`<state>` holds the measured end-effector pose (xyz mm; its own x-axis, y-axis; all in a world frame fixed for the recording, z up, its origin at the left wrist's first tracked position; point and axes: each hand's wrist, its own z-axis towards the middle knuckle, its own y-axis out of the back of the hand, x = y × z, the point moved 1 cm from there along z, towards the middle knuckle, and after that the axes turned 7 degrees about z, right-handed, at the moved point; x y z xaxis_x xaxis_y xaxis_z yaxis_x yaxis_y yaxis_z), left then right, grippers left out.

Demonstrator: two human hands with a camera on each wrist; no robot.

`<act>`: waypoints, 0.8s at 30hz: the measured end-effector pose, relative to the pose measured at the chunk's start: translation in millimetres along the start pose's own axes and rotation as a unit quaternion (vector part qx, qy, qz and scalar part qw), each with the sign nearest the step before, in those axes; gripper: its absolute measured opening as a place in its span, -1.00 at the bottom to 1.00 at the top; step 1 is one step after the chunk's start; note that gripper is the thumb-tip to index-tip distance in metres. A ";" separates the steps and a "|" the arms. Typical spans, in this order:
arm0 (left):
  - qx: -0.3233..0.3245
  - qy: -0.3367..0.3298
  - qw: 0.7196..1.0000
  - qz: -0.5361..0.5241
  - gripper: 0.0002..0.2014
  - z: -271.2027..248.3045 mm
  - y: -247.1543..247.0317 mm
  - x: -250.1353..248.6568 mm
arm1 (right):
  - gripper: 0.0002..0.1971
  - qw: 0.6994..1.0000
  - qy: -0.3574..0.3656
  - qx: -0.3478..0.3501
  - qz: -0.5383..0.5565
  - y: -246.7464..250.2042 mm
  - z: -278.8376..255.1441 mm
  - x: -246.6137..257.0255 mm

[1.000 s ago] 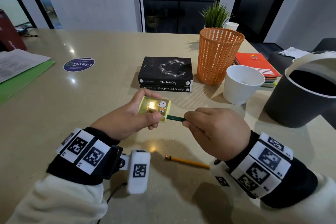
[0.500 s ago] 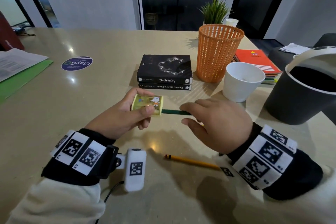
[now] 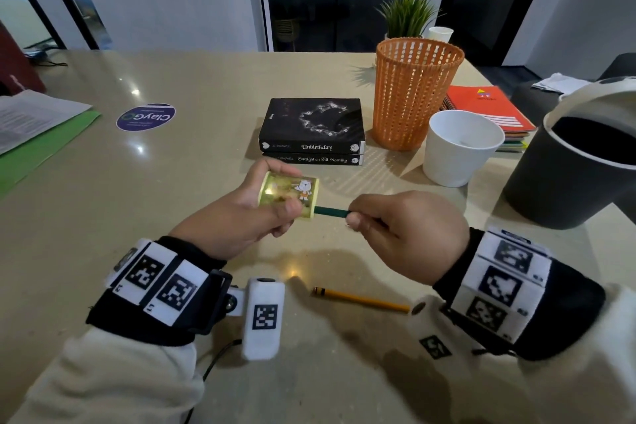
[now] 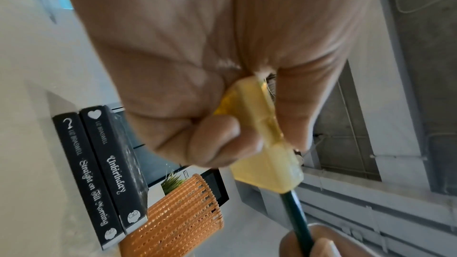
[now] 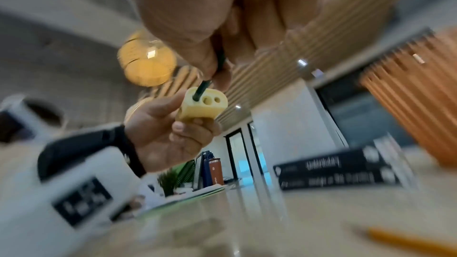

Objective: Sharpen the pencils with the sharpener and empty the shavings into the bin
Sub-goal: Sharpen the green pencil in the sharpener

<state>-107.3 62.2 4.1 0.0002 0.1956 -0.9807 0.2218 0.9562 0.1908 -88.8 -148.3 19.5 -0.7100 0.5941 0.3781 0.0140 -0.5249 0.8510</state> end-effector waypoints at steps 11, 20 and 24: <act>-0.017 0.044 0.997 -0.064 -0.63 0.6 -1.8 10.1 | -0.65 0.974 0.096 0.003 -0.206 -5.8 -2.1 -4.0; -0.001 0.053 0.993 -0.101 -0.64 7.0 -6.3 5.5 | -0.69 0.985 0.033 0.002 -0.168 0.0 1.0 3.8; 0.011 0.011 1.000 0.002 -0.46 7.4 -1.0 2.8 | -0.69 0.993 -0.015 0.063 -0.093 0.0 6.6 2.3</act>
<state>-100.3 60.3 0.8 -0.0210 0.2050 -0.9785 0.2428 0.9505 0.1939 -85.7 -142.8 22.8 -0.6870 0.6931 0.2185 -0.0260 -0.3240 0.9457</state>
